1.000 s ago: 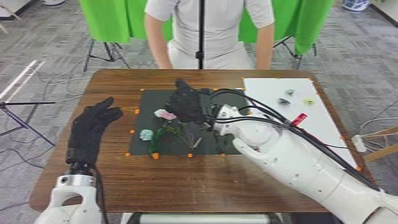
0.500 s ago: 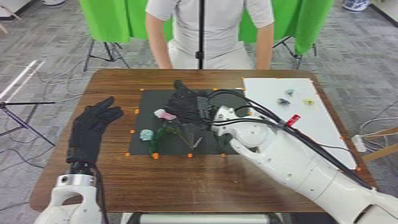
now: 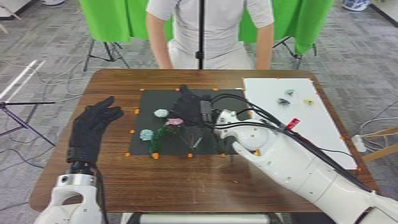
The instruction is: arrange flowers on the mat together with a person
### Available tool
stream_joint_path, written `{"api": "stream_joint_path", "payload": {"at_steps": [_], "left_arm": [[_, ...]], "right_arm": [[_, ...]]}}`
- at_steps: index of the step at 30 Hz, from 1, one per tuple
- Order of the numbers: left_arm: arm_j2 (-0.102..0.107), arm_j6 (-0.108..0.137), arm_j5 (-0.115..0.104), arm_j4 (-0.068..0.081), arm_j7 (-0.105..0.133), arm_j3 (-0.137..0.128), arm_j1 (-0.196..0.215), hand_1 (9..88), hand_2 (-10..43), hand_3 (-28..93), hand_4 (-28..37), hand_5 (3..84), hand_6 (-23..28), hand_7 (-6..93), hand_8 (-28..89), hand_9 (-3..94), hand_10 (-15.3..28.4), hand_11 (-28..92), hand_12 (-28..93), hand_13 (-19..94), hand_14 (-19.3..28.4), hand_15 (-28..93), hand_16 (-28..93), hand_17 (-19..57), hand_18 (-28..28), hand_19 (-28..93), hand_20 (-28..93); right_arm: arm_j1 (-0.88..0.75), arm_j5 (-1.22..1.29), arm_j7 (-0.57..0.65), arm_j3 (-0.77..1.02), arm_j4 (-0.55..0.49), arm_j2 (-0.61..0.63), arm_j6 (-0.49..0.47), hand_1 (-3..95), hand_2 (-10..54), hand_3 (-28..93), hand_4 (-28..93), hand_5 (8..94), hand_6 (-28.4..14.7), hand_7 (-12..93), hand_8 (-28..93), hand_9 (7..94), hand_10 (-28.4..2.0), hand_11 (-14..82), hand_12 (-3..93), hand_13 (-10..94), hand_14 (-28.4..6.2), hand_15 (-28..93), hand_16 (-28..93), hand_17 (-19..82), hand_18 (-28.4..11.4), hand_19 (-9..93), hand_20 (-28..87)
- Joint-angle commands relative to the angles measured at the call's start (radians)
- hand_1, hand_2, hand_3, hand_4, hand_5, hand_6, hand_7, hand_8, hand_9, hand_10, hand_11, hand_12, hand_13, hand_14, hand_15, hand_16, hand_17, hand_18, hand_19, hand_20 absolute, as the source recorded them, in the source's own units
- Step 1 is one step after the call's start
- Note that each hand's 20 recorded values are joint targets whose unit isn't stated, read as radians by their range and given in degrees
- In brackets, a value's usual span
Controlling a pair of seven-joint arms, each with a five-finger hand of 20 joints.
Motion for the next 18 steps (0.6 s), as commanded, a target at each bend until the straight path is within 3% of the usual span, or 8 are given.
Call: {"api": "stream_joint_path", "payload": {"at_steps": [1,10,18], "left_arm": [[-0.004,-0.009,-0.001,0.007,-0.008,0.000,0.002,17.9,6.0,64,-28.3,47.4,5.7,13.5,-5,46.9,14.7,22,16,36,19.3,26,3,0.4,16.4,17,19],[-0.004,-0.008,-0.001,0.005,-0.005,0.000,0.005,18.0,6.0,64,-28.3,47.4,5.6,13.5,-5,46.9,14.7,21,16,36,19.3,26,3,0.4,16.5,17,19],[-0.005,-0.005,-0.002,0.003,-0.007,-0.003,0.010,18.0,6.0,64,-28.3,47.4,5.5,13.6,-5,46.9,14.7,22,16,36,19.3,26,3,0.4,16.4,17,19]], "right_arm": [[-0.006,-0.029,0.027,0.005,-0.004,0.009,-0.015,53.1,-9.5,72,-28,66.1,8.2,26,-5,72.7,-5.9,10.8,26.7,66,-4.5,46,46,28,-17.0,66,59],[-0.001,-0.015,0.048,0.006,-0.034,0.026,-0.039,52.0,-9.5,73,-28,61.6,8.3,25,-15,68.1,-7.3,16.2,19.7,65,-4.7,47,45,27,-17.2,66,58],[-0.079,0.187,0.232,0.187,-0.265,0.060,-0.057,50.9,-9.5,74,-28,58.0,7.4,24,-15,64.7,-7.7,16.0,18.9,62,-5.5,45,44,26,-17.0,65,58]]}}
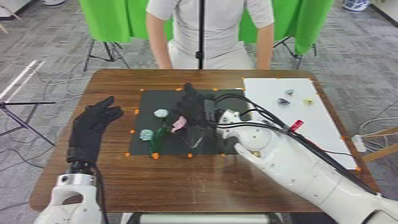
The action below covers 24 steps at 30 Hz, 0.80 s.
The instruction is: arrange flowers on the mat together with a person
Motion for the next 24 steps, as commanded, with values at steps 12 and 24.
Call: {"api": "stream_joint_path", "payload": {"at_steps": [12,24], "left_arm": [[-0.013,-0.017,0.000,-0.001,-0.013,-0.005,0.016,18.0,5.9,64,-28.3,47.3,5.6,13.6,-5,46.9,14.7,22,16,36,19.3,26,3,0.4,16.4,17,19],[-0.019,-0.040,0.007,-0.005,-0.017,-0.001,0.028,18.1,5.9,64,-28.3,47.4,5.6,13.5,-5,46.8,14.6,21,15,36,19.4,26,3,0.7,16.3,16,19]], "right_arm": [[-0.681,1.378,0.184,0.829,-0.617,-0.032,-0.382,26.9,1.8,72,-18,60.7,1.2,16,-9,63.6,-14.1,12.3,18.2,55,-13.4,30,26,23,-16.3,49,46],[-1.113,1.744,0.055,1.002,-0.734,-0.293,-0.291,8.8,4.3,74,-16,41.9,-0.1,6,-6,41.9,-14.8,4.3,13.7,32,-14.7,8,22,18,-16.1,11,28]]}}
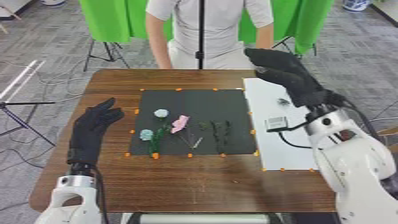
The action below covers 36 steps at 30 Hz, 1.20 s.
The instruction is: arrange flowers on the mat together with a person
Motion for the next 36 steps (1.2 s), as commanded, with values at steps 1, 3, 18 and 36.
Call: {"api": "stream_joint_path", "payload": {"at_steps": [1,3,18,36], "left_arm": [[-0.014,-0.031,0.009,-0.001,-0.015,0.004,0.016,18.2,5.9,64,-28.3,47.4,5.6,13.5,-5,46.7,14.6,21,15,36,19.4,26,3,0.7,16.3,16,19],[-0.015,-0.027,0.009,0.000,-0.013,0.007,0.015,18.1,5.9,64,-28.3,47.3,5.6,13.4,-5,46.8,14.6,21,15,36,19.5,26,3,0.9,16.0,16,18],[-0.015,-0.048,0.026,0.004,-0.019,0.013,0.014,18.8,5.9,64,-28.3,47.3,5.8,12.7,-5,46.5,14.9,20,15,36,19.6,23,3,2.0,14.7,12,17],[-0.013,-0.045,0.020,0.003,-0.021,0.003,0.016,18.8,5.7,64,-28.3,47.1,5.7,12.7,-5,46.4,14.6,20,15,35,19.4,24,4,1.0,15.4,14,18]], "right_arm": [[-0.369,0.662,-0.088,0.018,-0.028,-0.160,0.186,8.5,4.3,75,-17,41.5,0.0,5,-6,41.4,-14.7,4.2,13.5,32,-14.4,7,22,18,-16.1,11,27],[-0.363,0.657,-0.100,0.021,-0.019,-0.160,0.197,7.5,4.3,75,-17,40.8,0.0,5,-6,40.6,-14.6,4.1,13.1,31,-13.8,7,21,18,-16.0,10,27],[-0.389,0.629,-0.120,0.039,-0.030,-0.162,0.209,5.2,5.2,77,-18,38.3,-0.3,5,-6,40.4,-14.0,4.3,12.3,30,-12.8,8,18,18,-15.5,8,27],[-0.383,0.630,-0.073,0.014,-0.029,-0.162,0.223,6.1,5.9,77,-18,41.0,-0.4,7,-7,42.8,-14.4,4.9,12.8,33,-14.0,10,18,19,-15.6,9,28]]}}
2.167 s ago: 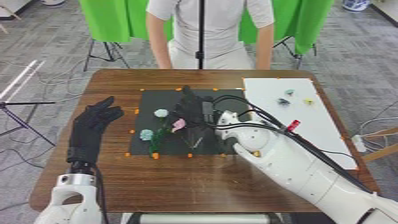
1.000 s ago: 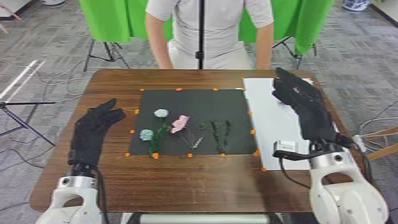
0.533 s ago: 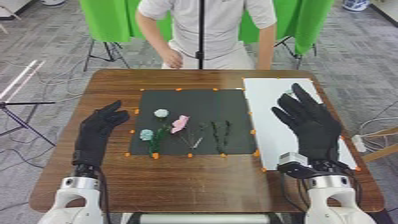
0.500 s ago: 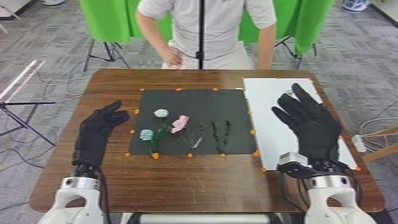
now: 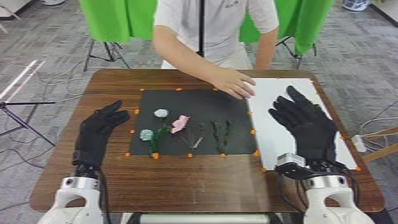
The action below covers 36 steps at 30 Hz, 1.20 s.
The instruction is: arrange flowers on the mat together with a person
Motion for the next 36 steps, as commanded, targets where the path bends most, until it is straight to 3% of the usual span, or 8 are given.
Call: {"api": "stream_joint_path", "payload": {"at_steps": [1,36], "left_arm": [[-0.005,-0.006,-0.001,0.002,-0.010,-0.007,0.010,18.8,5.8,64,-28.3,47.1,5.7,12.7,-5,46.4,14.6,20,15,35,19.4,24,4,1.0,15.4,14,18],[-0.009,0.002,-0.006,-0.001,-0.014,-0.012,0.010,18.7,5.8,64,-28.3,47.0,5.6,12.9,-5,46.3,14.5,20,15,35,19.3,24,4,0.2,16.2,15,18]], "right_arm": [[-0.007,-0.006,0.018,-0.014,-0.008,-0.002,0.013,6.1,5.9,77,-18,41.1,-0.4,7,-7,42.9,-14.4,4.9,12.8,33,-14.1,10,18,19,-15.6,10,28],[0.005,-0.014,-0.006,0.039,-0.013,0.008,0.029,6.4,6.5,76,-17,43.4,-0.9,7,-7,43.6,-14.5,5.1,13.3,36,-14.8,11,19,19,-15.8,11,28]]}}
